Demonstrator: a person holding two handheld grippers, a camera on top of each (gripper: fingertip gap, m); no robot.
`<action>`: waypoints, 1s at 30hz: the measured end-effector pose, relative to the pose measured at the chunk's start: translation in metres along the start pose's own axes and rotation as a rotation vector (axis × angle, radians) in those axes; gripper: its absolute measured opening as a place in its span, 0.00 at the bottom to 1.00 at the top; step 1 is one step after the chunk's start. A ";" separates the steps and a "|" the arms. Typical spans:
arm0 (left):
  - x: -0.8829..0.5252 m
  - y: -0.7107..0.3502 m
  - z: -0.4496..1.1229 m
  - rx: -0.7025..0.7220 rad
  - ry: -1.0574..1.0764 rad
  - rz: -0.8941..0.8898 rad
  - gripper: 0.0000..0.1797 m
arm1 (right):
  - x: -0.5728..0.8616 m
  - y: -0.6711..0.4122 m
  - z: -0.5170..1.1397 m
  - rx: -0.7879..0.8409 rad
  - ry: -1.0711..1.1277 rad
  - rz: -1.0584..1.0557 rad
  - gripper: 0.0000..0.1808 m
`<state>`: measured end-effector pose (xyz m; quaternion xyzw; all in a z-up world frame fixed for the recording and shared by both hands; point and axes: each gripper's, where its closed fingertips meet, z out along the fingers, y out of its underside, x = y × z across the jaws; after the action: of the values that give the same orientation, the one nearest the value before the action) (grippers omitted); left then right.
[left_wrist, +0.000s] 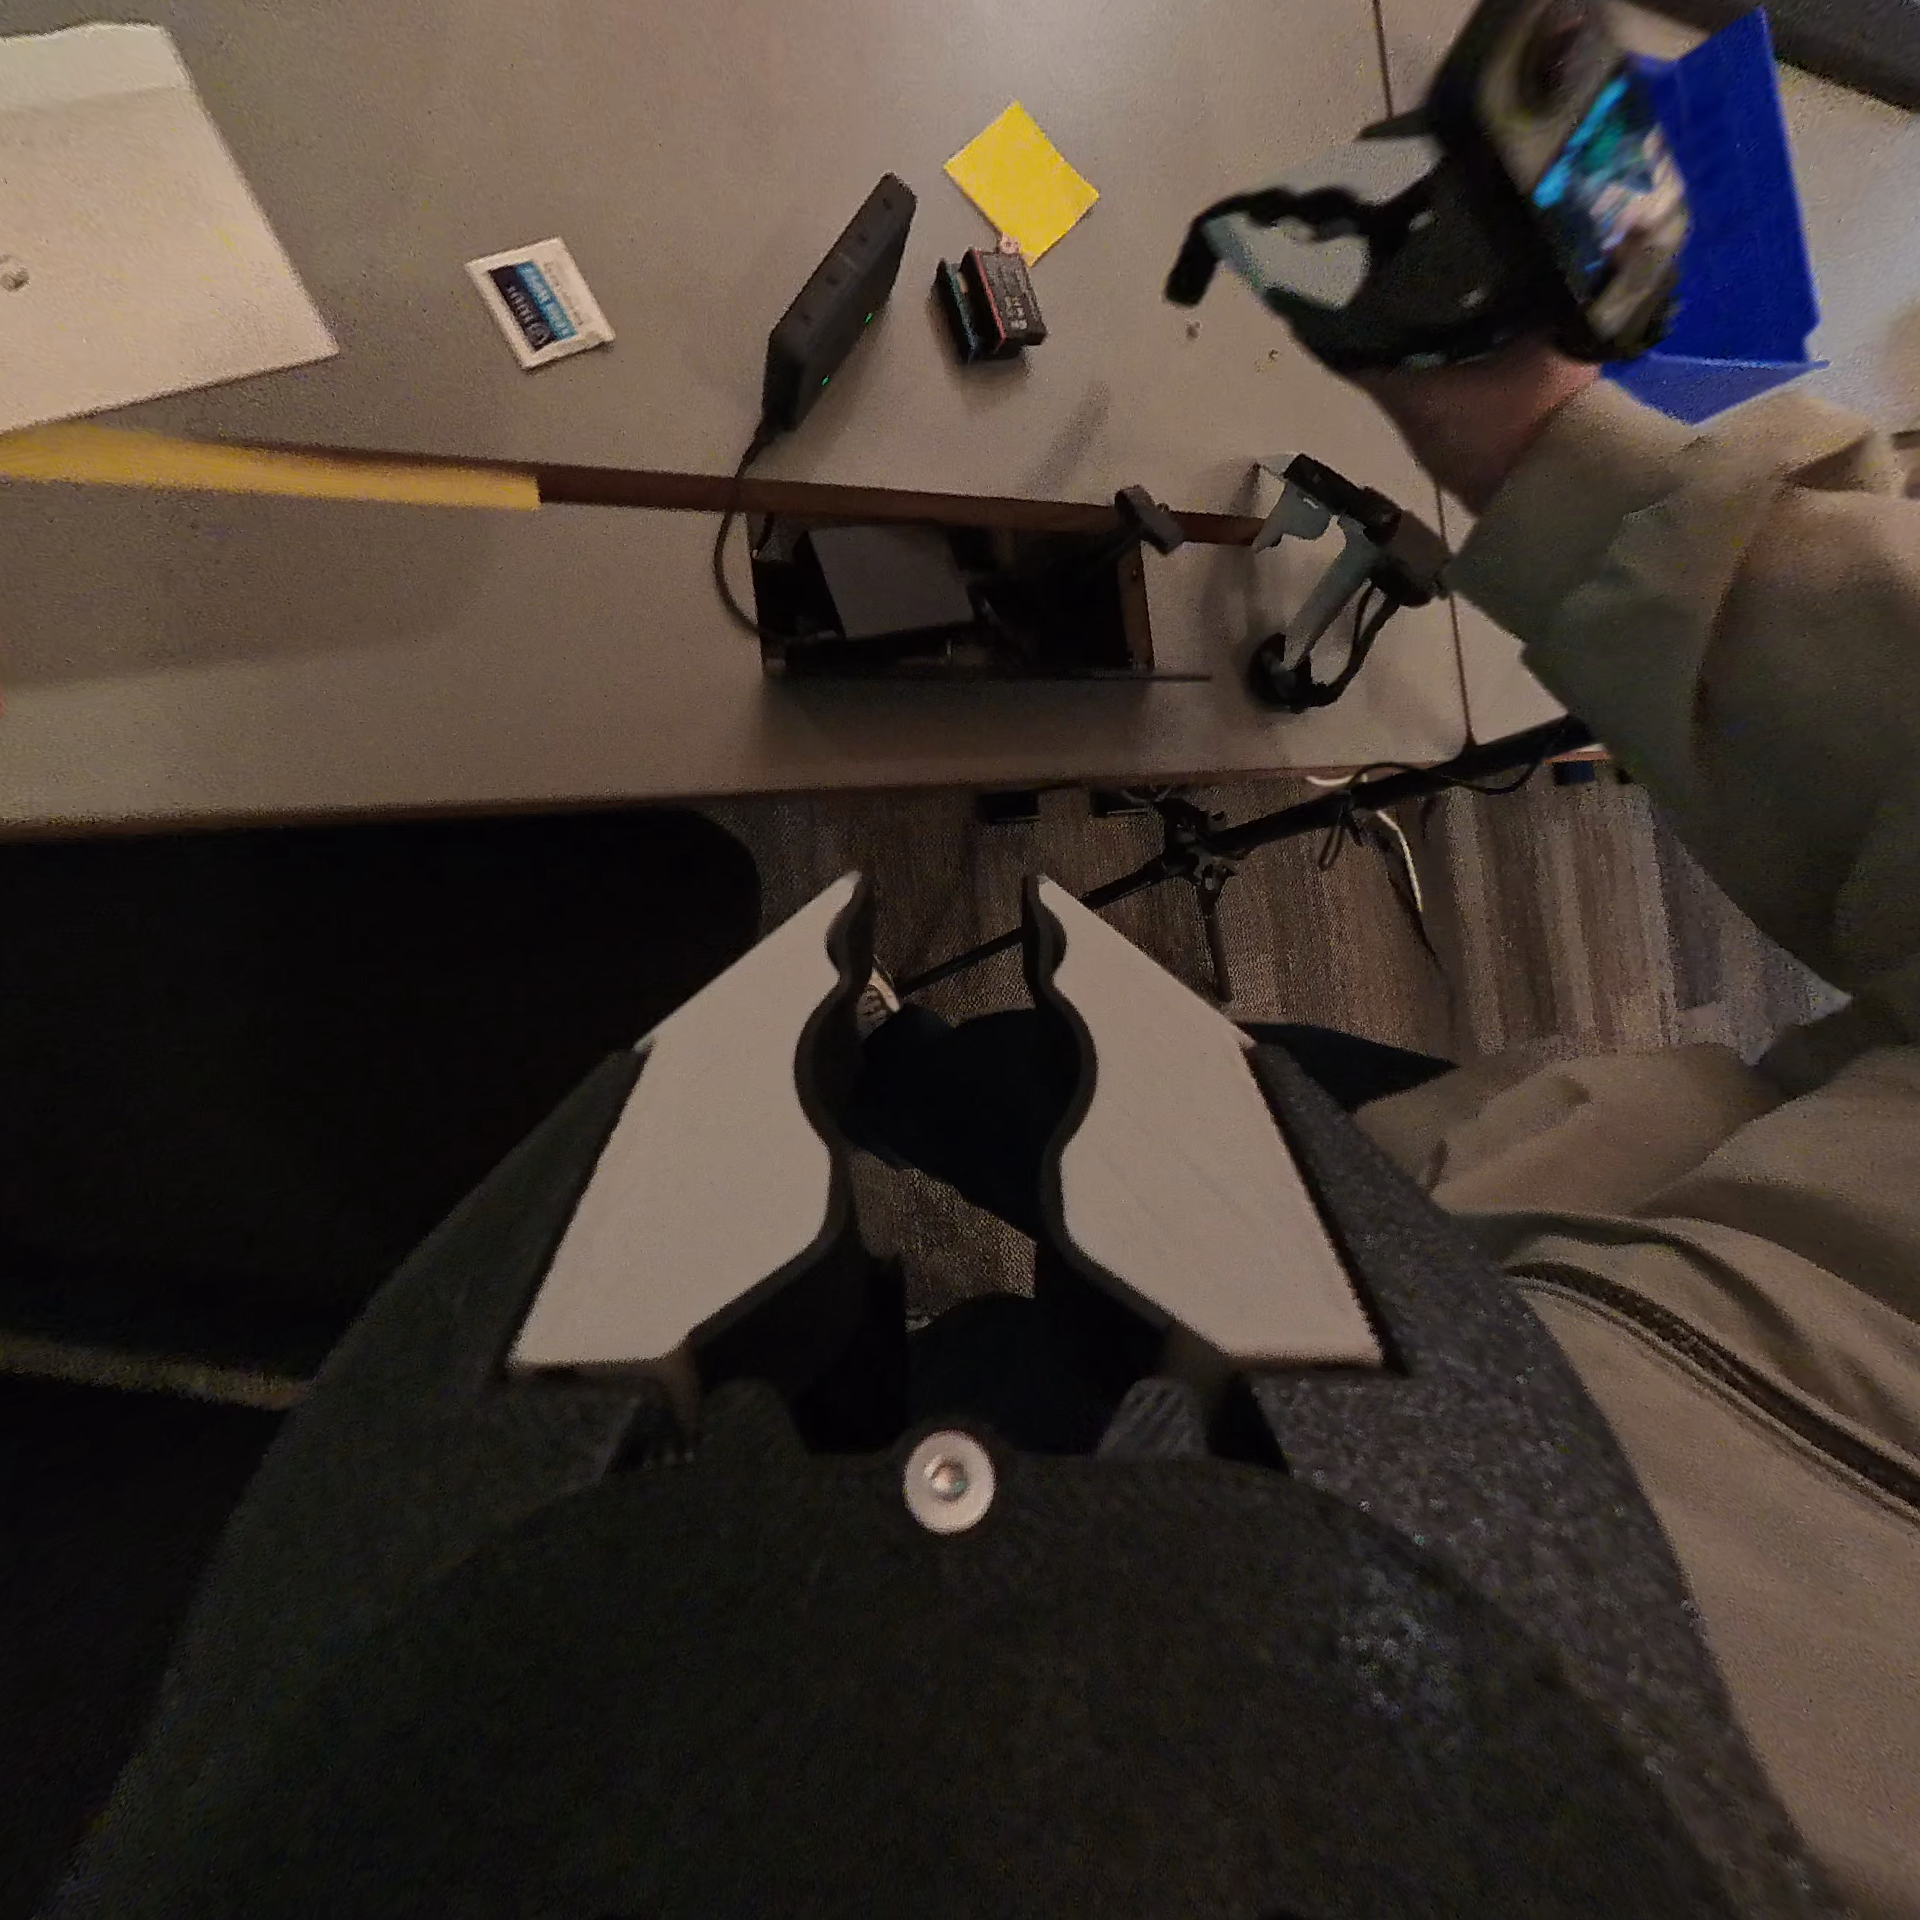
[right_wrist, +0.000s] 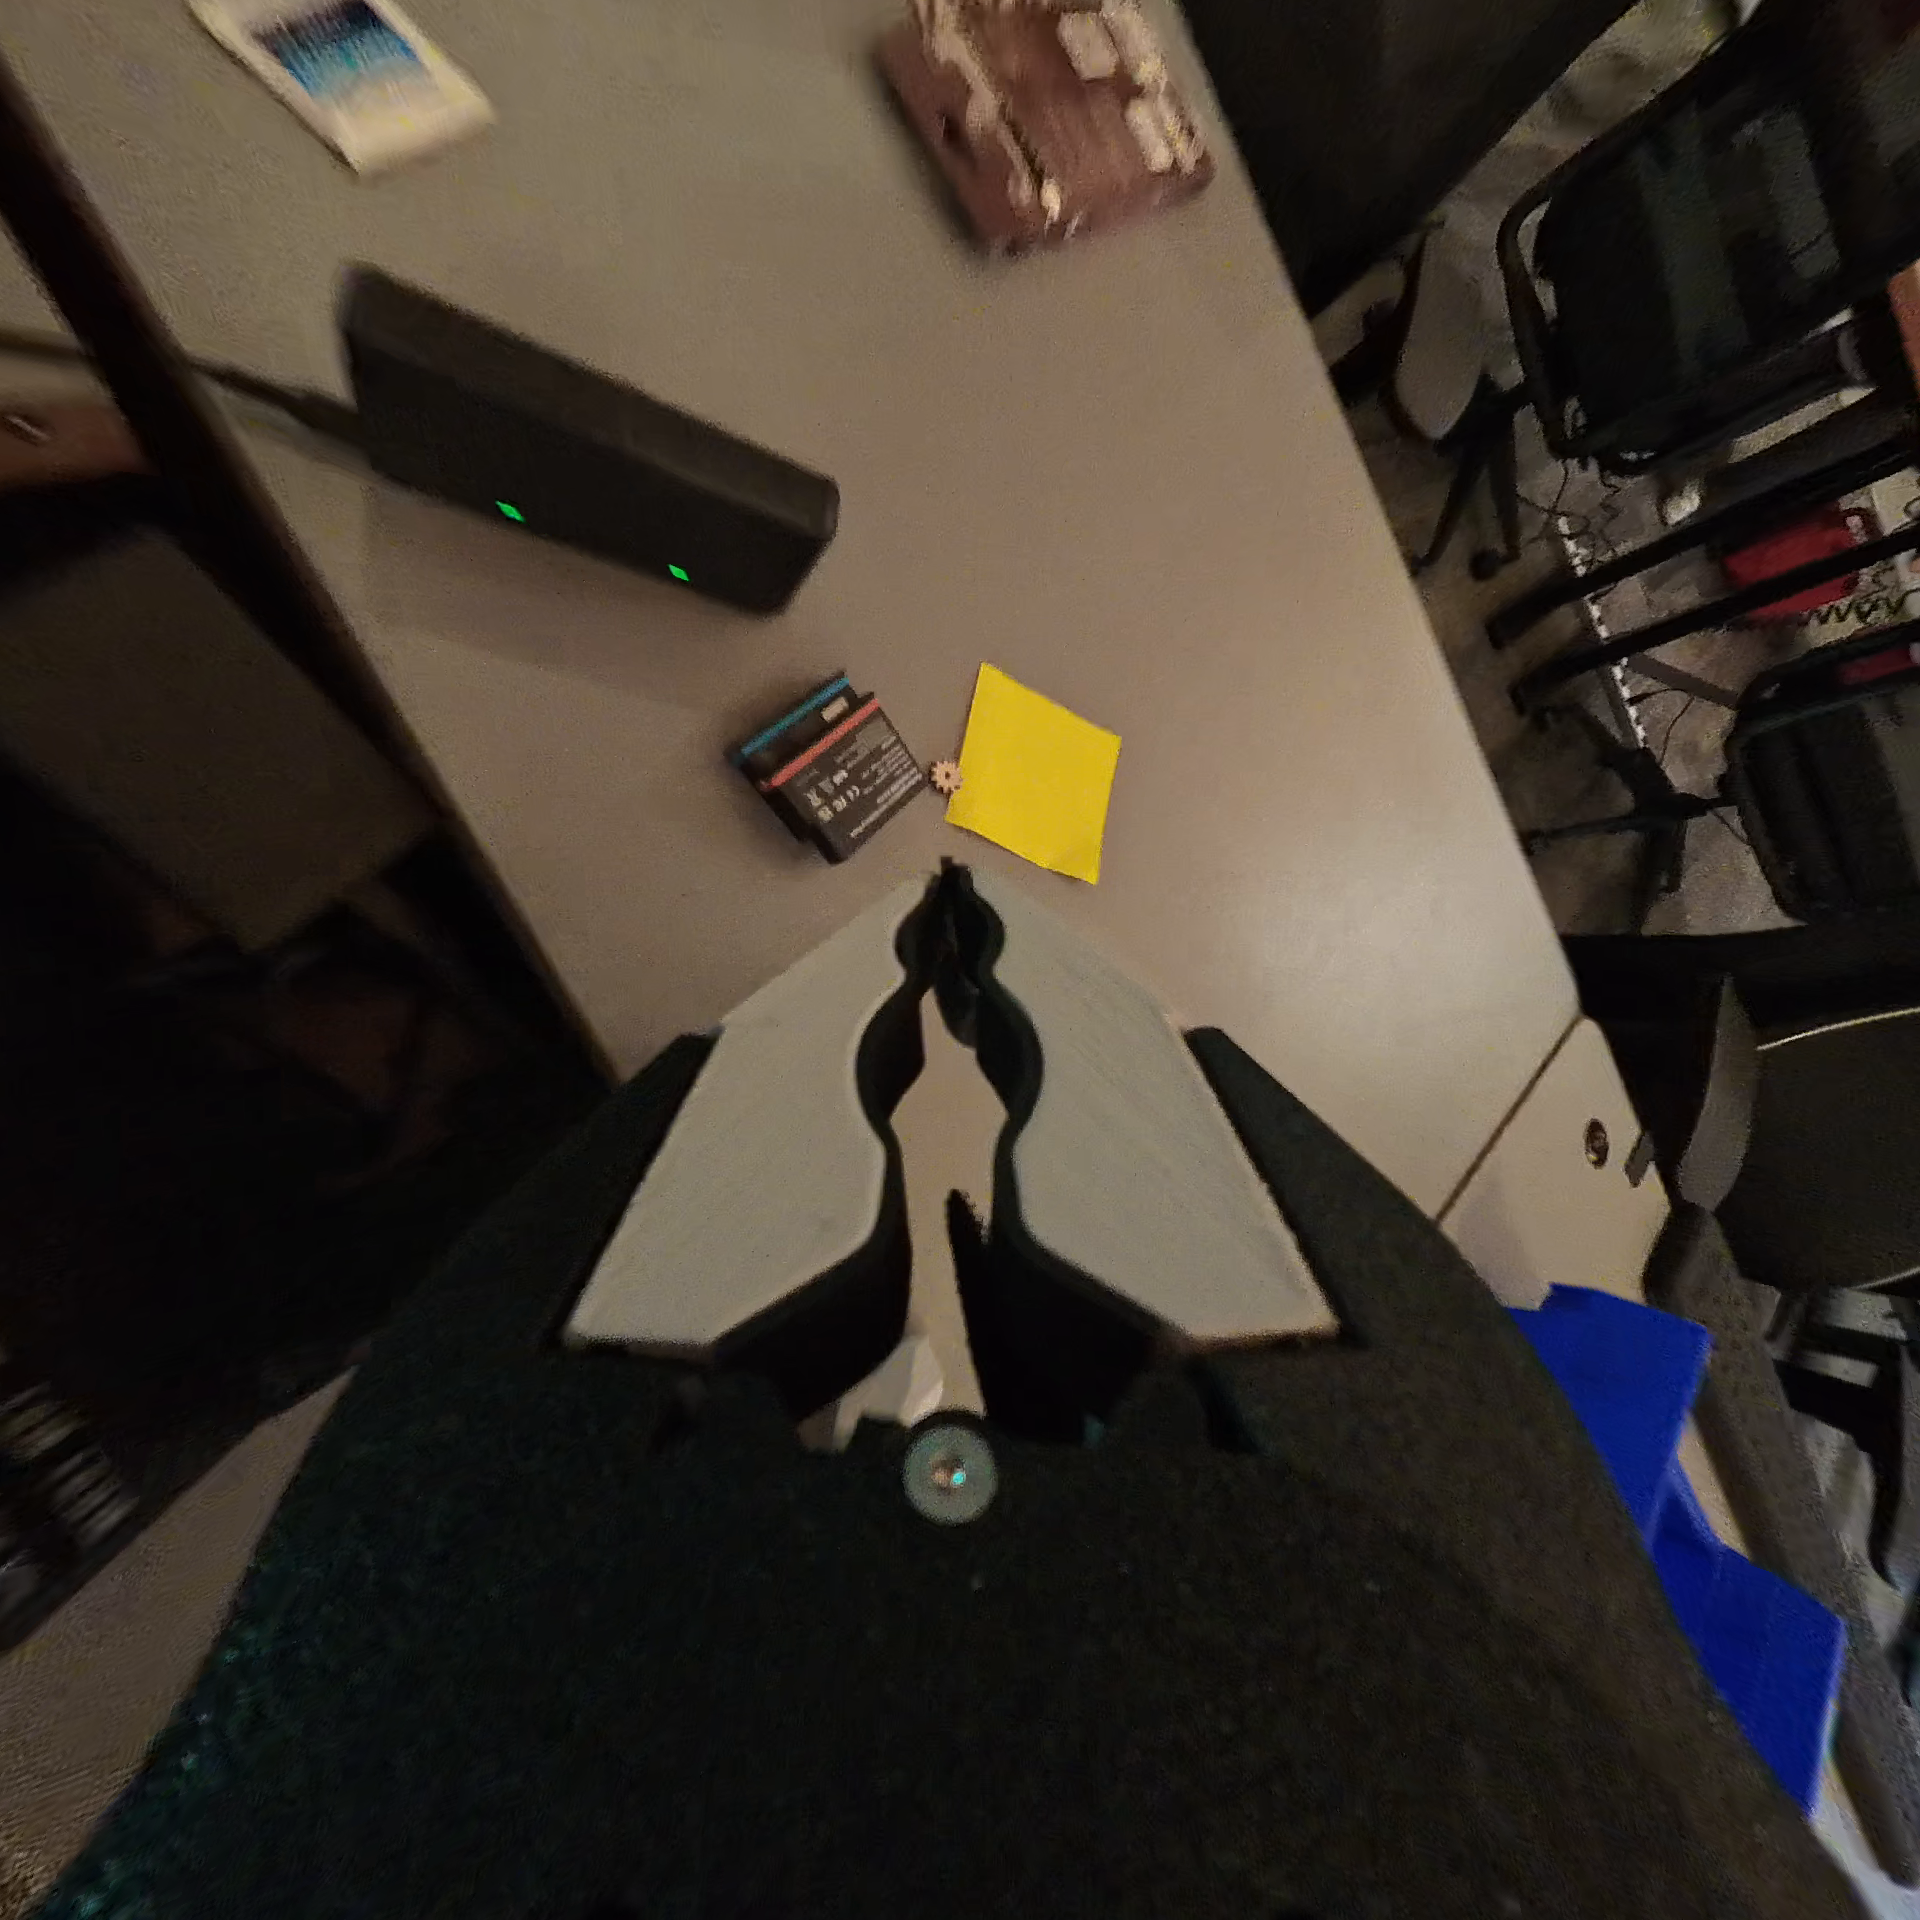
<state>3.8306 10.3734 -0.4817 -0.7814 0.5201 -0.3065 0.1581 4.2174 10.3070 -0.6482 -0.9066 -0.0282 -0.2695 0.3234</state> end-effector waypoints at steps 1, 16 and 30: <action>-0.002 -0.011 0.016 -0.011 0.017 0.012 0.15 | -0.004 0.010 0.021 -0.029 -0.013 0.006 0.00; 0.006 -0.070 0.190 -0.159 0.226 0.072 0.15 | -0.038 0.012 0.074 -0.218 -0.408 0.812 0.32; 0.010 -0.060 0.198 -0.193 0.281 0.007 0.15 | -0.045 0.035 0.163 -0.511 -0.128 0.781 0.29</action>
<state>4.0036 10.3748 -0.5952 -0.7406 0.5669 -0.3607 0.0091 4.2633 10.3828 -0.7963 -0.9147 0.3625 -0.0694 0.1645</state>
